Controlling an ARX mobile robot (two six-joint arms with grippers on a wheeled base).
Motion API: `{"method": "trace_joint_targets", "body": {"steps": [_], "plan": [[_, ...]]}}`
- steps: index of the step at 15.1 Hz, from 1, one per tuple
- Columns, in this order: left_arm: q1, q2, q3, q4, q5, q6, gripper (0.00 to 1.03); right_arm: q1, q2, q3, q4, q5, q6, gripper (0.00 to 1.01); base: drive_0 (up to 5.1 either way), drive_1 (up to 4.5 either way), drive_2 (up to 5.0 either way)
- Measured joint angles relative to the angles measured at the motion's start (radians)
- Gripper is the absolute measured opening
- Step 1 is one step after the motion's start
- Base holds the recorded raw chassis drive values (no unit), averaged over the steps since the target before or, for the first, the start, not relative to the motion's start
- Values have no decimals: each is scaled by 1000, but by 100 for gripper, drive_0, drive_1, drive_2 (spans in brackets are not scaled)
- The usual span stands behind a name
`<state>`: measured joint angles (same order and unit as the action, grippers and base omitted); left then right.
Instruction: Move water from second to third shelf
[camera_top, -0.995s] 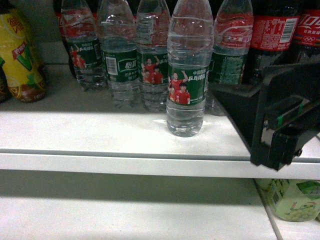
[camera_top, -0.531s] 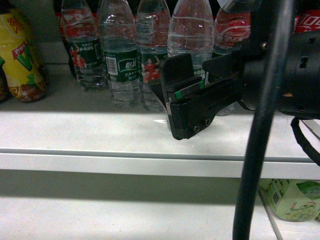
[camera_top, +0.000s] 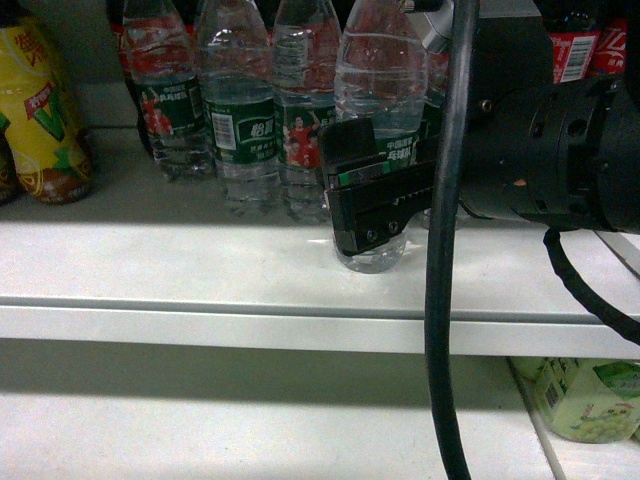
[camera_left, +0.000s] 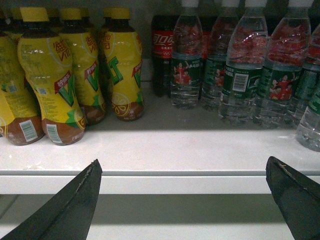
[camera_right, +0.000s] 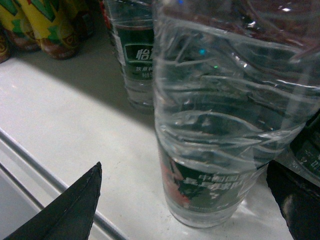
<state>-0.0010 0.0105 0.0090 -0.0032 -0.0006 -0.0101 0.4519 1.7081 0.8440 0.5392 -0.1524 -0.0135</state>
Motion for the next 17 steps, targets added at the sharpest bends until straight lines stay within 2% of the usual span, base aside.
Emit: {"method": "trace_joint_targets", "body": {"steps": [5,7,10,13,14,15,17], "plan": [[0,0,0,0,0,0,98,-9,21,31,0,31,26,98,0,0,0],[0,0,0,0,0,0,98,-16,47,77,-15,81,70,98,0,0,0],[0,0,0,0,0,0,98,-19,75,128,-72,106,113,98,0,0,0],[0,0,0,0,0,0,98,-3,77,136,-80,140,123,98,0,0,0],[0,0,0,0,0,0,98,1,77,137,-79,150,126,91,0,0,0],[0,0,0,0,0,0,98,11,77,137,-75,153,126,77,0,0,0],[0,0,0,0,0,0,98,14,77,136,-69,161,125,58,0,0,0]]}}
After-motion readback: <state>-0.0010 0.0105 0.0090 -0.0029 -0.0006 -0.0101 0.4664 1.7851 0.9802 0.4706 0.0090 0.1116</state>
